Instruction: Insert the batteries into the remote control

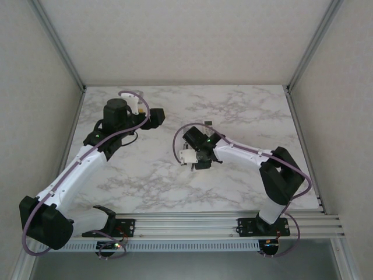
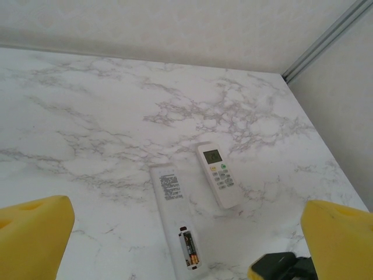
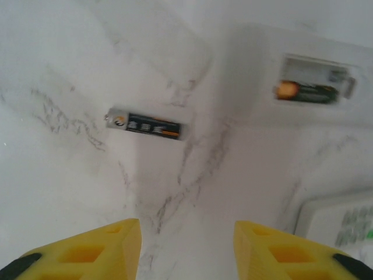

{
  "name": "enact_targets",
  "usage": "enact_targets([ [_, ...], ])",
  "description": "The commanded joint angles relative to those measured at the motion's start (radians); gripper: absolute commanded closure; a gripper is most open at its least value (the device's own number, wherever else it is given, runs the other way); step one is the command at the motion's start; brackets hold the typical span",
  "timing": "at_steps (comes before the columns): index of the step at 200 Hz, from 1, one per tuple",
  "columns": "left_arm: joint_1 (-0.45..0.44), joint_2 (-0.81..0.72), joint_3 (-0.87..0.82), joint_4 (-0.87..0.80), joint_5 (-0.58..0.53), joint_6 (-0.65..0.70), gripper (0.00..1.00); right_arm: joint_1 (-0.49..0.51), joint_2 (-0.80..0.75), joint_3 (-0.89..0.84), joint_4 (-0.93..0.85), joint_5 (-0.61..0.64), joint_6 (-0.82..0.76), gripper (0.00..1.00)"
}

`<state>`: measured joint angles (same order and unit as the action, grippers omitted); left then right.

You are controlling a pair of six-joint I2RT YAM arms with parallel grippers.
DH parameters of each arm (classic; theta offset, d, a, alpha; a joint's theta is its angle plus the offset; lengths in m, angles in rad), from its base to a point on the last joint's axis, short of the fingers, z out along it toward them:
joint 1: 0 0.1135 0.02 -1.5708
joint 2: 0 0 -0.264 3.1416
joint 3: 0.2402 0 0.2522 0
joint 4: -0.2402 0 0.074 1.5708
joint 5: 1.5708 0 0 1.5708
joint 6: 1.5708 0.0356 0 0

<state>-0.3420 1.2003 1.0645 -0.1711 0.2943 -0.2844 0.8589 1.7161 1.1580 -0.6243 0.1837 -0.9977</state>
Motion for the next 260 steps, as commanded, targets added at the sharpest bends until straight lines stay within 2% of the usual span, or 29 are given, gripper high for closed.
enact_targets([
  [1,-0.009,0.008,0.044,-0.009,-0.011,0.008,0.01,0.026,0.04,-0.029,0.107,0.013,-0.237,0.55],
  [79,-0.008,0.002,0.046,-0.022,-0.035,0.021,0.01,0.043,0.109,0.028,0.026,-0.131,-0.218,0.58],
  [199,-0.008,0.003,0.033,-0.015,-0.015,0.008,0.0,0.046,0.21,0.051,0.071,-0.061,-0.222,0.61],
  [224,-0.007,0.002,0.035,-0.009,-0.009,0.004,0.0,0.046,0.223,0.073,0.048,-0.084,-0.202,0.68],
  [242,-0.007,0.001,0.035,-0.01,-0.01,0.005,0.01,0.045,0.22,0.077,0.029,-0.102,-0.199,0.8],
  [260,-0.008,-0.001,0.033,-0.012,-0.014,0.007,0.01,0.046,0.209,0.073,0.014,-0.11,-0.195,0.87],
])
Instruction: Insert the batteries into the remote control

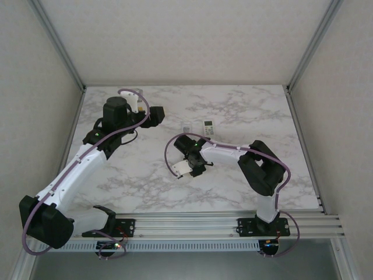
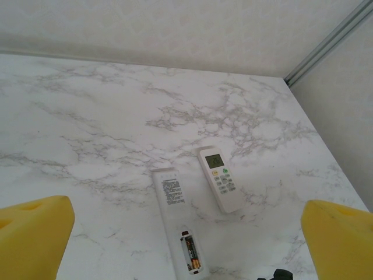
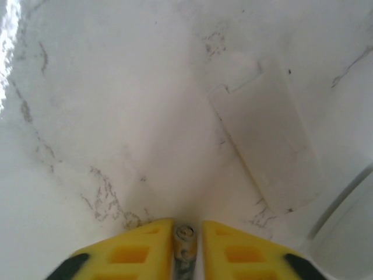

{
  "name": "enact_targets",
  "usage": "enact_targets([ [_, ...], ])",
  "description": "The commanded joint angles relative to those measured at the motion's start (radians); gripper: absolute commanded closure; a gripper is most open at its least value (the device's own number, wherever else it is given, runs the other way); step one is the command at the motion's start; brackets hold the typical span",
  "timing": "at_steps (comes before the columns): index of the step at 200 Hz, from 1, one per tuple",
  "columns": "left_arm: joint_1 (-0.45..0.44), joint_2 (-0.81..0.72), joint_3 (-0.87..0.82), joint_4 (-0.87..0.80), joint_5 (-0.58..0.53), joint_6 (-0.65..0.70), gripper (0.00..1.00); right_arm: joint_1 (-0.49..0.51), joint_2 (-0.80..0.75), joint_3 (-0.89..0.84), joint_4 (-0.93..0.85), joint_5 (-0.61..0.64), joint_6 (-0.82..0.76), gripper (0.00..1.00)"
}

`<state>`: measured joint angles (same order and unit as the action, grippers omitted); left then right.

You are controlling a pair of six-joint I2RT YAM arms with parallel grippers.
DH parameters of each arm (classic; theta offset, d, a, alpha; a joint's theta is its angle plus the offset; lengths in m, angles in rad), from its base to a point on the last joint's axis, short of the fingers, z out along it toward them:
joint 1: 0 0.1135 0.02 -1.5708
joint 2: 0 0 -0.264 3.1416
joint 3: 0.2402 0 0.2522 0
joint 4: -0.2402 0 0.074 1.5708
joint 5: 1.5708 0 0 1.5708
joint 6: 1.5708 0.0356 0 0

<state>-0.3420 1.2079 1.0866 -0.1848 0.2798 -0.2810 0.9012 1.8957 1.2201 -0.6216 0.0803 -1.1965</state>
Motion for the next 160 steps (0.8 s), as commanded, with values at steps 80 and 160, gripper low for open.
enact_targets([
  [80,-0.007,-0.007,0.028,-0.003,-0.014,0.006,0.01,-0.006,-0.124,0.062,-0.008,-0.164,0.451,1.0],
  [160,-0.006,0.005,0.085,-0.005,-0.038,-0.007,0.0,-0.073,-0.157,0.127,0.164,-0.07,1.419,1.0],
])
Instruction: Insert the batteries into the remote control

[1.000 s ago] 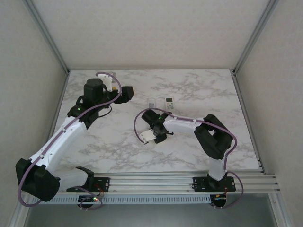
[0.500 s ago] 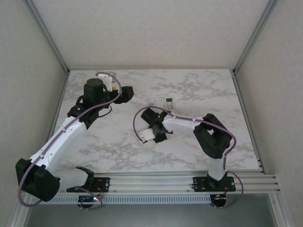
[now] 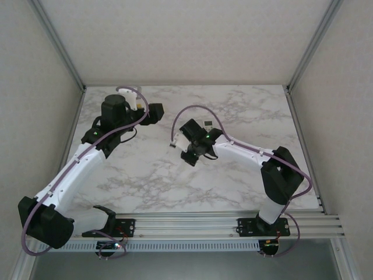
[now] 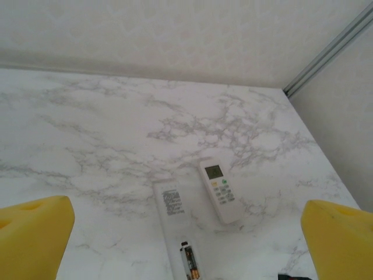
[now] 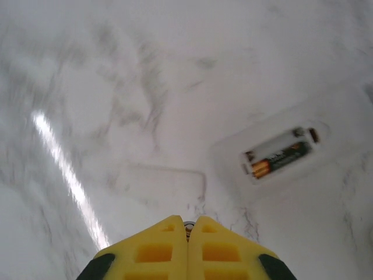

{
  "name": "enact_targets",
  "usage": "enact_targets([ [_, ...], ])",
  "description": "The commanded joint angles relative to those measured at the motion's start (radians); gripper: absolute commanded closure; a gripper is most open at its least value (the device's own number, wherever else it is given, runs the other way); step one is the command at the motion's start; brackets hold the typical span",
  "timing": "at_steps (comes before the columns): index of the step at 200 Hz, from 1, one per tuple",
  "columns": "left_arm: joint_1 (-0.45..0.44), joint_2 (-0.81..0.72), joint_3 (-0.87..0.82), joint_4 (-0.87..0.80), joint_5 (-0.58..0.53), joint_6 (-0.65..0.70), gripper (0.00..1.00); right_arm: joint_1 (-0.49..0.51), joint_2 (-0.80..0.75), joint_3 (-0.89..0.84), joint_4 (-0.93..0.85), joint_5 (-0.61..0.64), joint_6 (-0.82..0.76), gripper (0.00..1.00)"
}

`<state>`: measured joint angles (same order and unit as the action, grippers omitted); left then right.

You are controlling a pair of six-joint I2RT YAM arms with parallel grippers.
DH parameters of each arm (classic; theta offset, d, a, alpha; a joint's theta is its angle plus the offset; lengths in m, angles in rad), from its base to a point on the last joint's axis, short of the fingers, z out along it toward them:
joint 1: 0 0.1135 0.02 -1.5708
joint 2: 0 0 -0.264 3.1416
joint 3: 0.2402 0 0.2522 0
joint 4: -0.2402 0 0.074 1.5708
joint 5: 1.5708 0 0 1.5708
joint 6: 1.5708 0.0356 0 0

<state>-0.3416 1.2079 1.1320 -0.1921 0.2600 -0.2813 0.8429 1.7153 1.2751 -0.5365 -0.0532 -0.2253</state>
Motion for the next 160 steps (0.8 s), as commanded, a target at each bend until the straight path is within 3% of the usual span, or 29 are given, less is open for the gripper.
enact_targets([
  [1,-0.006,0.005,0.04,0.003,-0.018,-0.007,0.0,-0.015,0.026,0.074,0.082,0.065,0.457,1.0],
  [24,-0.006,0.009,0.028,0.005,-0.008,-0.01,0.0,-0.016,0.082,0.107,0.132,0.167,0.605,1.0],
  [50,-0.006,-0.003,0.009,0.001,0.003,0.003,0.0,-0.037,0.18,0.226,0.046,0.227,0.717,1.0],
  [95,-0.007,-0.037,-0.001,-0.004,-0.003,0.07,0.01,-0.057,0.286,0.321,0.002,0.269,0.837,1.0],
  [160,-0.006,-0.044,0.0,-0.017,-0.029,0.113,0.0,-0.064,0.36,0.302,0.014,0.257,0.919,1.0],
])
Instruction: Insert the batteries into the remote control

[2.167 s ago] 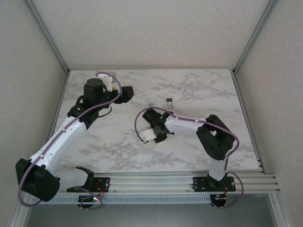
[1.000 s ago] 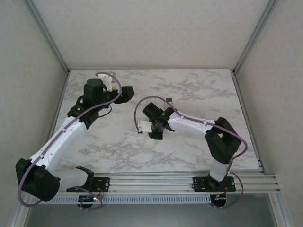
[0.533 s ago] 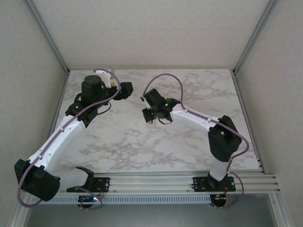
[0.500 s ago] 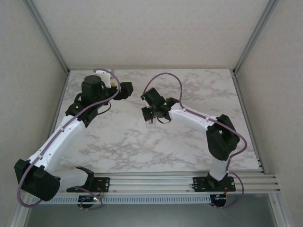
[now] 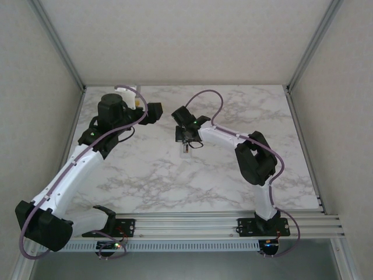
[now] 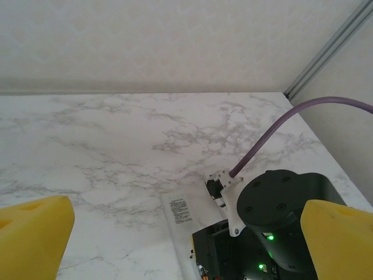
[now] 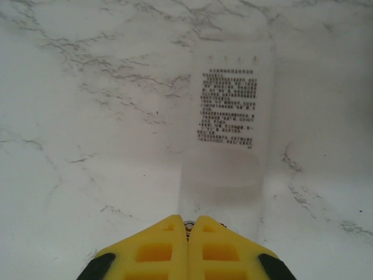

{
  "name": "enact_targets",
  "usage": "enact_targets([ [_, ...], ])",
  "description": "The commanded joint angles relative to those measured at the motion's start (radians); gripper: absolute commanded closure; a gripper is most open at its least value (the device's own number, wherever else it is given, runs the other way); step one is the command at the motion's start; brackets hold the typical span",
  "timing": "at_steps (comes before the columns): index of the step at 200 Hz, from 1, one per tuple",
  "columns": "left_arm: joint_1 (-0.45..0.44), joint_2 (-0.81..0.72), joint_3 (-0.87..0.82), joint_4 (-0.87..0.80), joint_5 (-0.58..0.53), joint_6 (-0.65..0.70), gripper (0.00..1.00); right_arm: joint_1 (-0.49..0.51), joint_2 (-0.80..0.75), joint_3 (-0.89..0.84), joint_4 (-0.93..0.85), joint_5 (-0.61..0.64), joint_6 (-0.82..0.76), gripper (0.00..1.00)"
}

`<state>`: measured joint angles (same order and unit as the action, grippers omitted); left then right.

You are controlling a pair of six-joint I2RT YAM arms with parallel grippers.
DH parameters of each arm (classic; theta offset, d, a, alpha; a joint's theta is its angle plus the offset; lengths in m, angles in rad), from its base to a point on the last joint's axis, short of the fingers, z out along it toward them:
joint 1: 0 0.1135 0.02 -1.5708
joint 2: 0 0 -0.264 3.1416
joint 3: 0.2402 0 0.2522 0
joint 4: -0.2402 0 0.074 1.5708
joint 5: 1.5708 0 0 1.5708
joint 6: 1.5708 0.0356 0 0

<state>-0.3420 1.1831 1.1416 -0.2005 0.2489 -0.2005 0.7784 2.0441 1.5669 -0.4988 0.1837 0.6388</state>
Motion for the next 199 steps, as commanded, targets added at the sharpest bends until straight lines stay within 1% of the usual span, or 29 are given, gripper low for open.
enact_targets([
  [1,-0.006,-0.017,-0.01,-0.009,-0.017,0.032,0.01,0.001,0.033,0.01,-0.024,0.02,0.055,1.0],
  [62,-0.005,-0.016,-0.016,-0.008,-0.017,0.027,0.0,0.002,0.039,-0.034,-0.023,0.033,0.092,1.0],
  [87,-0.005,-0.015,-0.021,-0.004,-0.018,0.026,0.0,0.011,0.052,-0.03,-0.026,0.014,0.087,1.0],
  [102,-0.006,-0.012,-0.024,-0.003,-0.016,0.024,0.0,0.023,0.06,-0.02,-0.038,0.012,0.091,0.96],
  [121,-0.006,-0.013,-0.032,-0.002,-0.014,0.023,0.01,0.033,0.062,-0.016,-0.054,0.019,0.108,0.86],
  [138,-0.006,-0.019,-0.039,-0.003,-0.014,0.023,0.01,0.032,0.053,-0.02,-0.058,0.022,0.119,0.81],
  [165,-0.006,-0.022,-0.045,-0.003,-0.014,0.023,0.0,0.025,0.028,-0.006,-0.074,0.009,0.116,0.79],
  [185,-0.005,-0.025,-0.048,0.001,-0.014,0.021,0.0,0.014,0.01,0.01,-0.096,-0.003,0.106,0.75],
  [199,-0.006,-0.024,-0.049,0.001,-0.014,0.021,0.0,0.003,-0.001,0.013,-0.102,-0.017,0.102,0.74],
])
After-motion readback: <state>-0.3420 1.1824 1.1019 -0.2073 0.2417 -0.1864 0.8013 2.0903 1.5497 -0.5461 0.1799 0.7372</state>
